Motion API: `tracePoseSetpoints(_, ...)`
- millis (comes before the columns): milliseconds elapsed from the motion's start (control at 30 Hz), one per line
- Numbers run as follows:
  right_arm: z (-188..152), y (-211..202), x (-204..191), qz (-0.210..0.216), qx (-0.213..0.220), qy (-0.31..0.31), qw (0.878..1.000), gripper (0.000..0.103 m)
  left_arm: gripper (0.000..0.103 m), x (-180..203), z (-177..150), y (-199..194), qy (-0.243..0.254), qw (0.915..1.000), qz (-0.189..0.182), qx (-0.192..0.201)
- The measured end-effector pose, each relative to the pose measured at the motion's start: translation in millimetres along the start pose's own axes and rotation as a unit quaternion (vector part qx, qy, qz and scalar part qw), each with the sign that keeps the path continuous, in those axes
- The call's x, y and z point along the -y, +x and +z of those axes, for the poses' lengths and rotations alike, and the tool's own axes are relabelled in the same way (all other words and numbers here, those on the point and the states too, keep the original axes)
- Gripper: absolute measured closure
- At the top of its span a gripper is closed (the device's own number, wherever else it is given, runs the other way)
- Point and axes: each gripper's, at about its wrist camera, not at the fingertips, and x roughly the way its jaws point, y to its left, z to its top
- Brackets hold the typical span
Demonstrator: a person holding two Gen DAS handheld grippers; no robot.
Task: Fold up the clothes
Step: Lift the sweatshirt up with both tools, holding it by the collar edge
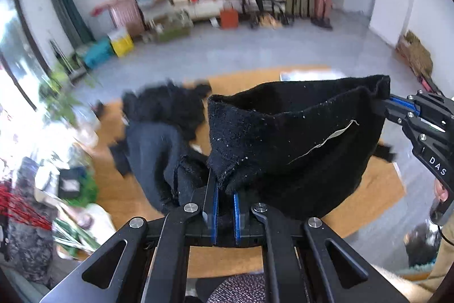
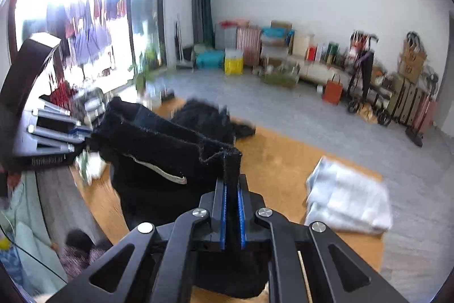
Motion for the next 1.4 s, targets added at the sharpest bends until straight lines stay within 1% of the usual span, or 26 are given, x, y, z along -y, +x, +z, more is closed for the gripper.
tracePoseSetpoints(133,51.0,-72.2,-6.1,-0.046,0.087,-0.026,0.995,0.095,0.095,3.5,40.7,-75.3,-0.013,0.9969,0.003,0.078)
tracePoseSetpoints(200,74.5,-107.3,-8.6,-0.065,0.128,-0.028,0.989,0.096,0.095,8.8,59.7,-115.6,-0.016,0.9929,0.004,0.118)
tracePoseSetpoints(300,102.9,-156.8,-13.0,-0.091,0.180,-0.030,0.979,0.095,0.095,17.9,74.3,-157.6,-0.012,0.9875,0.006,0.157)
tracePoseSetpoints(433,122.7,-200.8,-26.9,-0.125,0.223,-0.037,0.966,0.095,0.095,24.9,81.1,-183.9,-0.010,0.9826,0.004,0.185)
tracePoseSetpoints(467,126.3,-207.3,-31.3,-0.128,0.233,-0.040,0.963,0.095,0.095,26.2,81.8,-188.8,-0.009,0.9815,0.003,0.191)
tracePoseSetpoints(500,129.9,-213.4,-35.8,-0.130,0.243,-0.042,0.960,0.095,0.095,24.2,82.8,-187.7,-0.008,0.9813,0.001,0.192)
tracePoseSetpoints(600,130.1,-218.9,-41.4,-0.121,0.255,-0.039,0.958,0.095,0.095,19.1,83.8,-164.0,-0.008,0.9846,-0.007,0.175)
tracePoseSetpoints(667,127.7,-206.3,-44.2,-0.117,0.246,-0.037,0.962,0.095,0.095,15.2,81.0,-139.0,-0.009,0.9890,-0.008,0.148)
tracePoseSetpoints(733,123.8,-175.2,-39.8,-0.111,0.222,-0.033,0.968,0.095,0.095,11.1,77.3,-107.9,-0.011,0.9931,-0.009,0.116)
tracePoseSetpoints(867,115.7,-111.2,-30.1,-0.099,0.172,-0.025,0.980,0.095,0.095,-0.3,75.5,-47.1,-0.028,0.9970,-0.010,0.072)
tracePoseSetpoints(933,112.9,-73.4,-22.2,-0.096,0.148,-0.022,0.984,0.095,0.095,-9.5,78.2,-17.8,-0.037,0.9976,-0.005,0.058)
tracePoseSetpoints(1000,110.2,-35.3,-14.2,-0.093,0.123,-0.020,0.988,0.095,0.095,-17.0,81.5,14.4,-0.028,0.9980,0.015,0.055)
tracePoseSetpoints(1067,107.8,3.2,-5.5,-0.085,0.104,-0.015,0.991,0.095,0.095,-22.2,82.6,57.9,0.000,0.9979,0.046,0.046)
tracePoseSetpoints(1100,106.4,25.4,-0.5,-0.080,0.091,-0.011,0.993,0.095,0.095,-25.0,82.1,78.2,0.004,0.9979,0.052,0.040)
tracePoseSetpoints(1233,91.0,126.1,17.4,-0.072,0.027,-0.002,0.997,0.095,0.095,-48.0,68.9,179.0,-0.002,0.9988,0.049,-0.004)
tracePoseSetpoints(1300,81.9,175.6,24.7,-0.065,-0.009,0.005,0.998,0.095,0.095,-57.1,55.1,228.9,-0.007,0.9984,0.049,-0.027)
tracePoseSetpoints(1333,76.6,198.4,28.3,-0.060,-0.025,0.009,0.998,0.095,0.095,-61.2,44.4,259.3,-0.007,0.9981,0.045,-0.042)
tracePoseSetpoints(1400,63.0,247.4,34.4,-0.055,-0.058,0.017,0.997,0.095,0.095,-67.5,25.9,300.8,-0.013,0.9973,0.029,-0.066)
